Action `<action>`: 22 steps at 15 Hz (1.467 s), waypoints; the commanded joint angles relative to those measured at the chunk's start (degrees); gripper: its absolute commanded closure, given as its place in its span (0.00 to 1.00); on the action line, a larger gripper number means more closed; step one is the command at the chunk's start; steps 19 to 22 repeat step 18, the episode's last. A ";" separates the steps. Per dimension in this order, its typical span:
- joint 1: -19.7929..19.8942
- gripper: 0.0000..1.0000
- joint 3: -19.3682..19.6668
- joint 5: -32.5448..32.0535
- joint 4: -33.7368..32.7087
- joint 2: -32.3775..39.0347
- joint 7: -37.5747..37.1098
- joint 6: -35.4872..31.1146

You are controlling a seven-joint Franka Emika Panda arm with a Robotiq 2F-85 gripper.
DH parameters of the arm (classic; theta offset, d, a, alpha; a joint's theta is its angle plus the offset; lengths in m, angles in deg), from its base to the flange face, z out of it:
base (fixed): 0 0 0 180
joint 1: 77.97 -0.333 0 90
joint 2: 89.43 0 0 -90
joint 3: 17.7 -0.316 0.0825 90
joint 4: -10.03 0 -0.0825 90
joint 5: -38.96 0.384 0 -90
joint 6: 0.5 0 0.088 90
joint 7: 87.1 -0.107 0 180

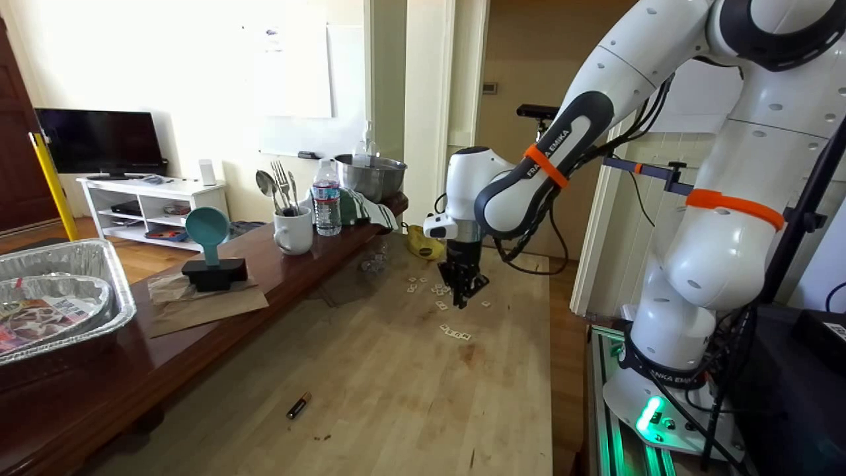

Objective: Align the blocks on the table

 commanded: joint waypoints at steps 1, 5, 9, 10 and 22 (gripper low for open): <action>-1.22 0.53 1.63 -0.19 0.65 -3.48 0.45 4.24; -1.67 0.22 2.07 -0.40 0.55 -4.51 0.41 6.62; -1.74 0.00 1.64 -1.01 0.44 -4.37 -1.61 7.00; -1.87 0.10 2.13 -0.52 -0.06 -3.16 -0.54 5.46; -1.96 0.00 2.11 -0.52 -0.06 -3.16 -0.69 5.47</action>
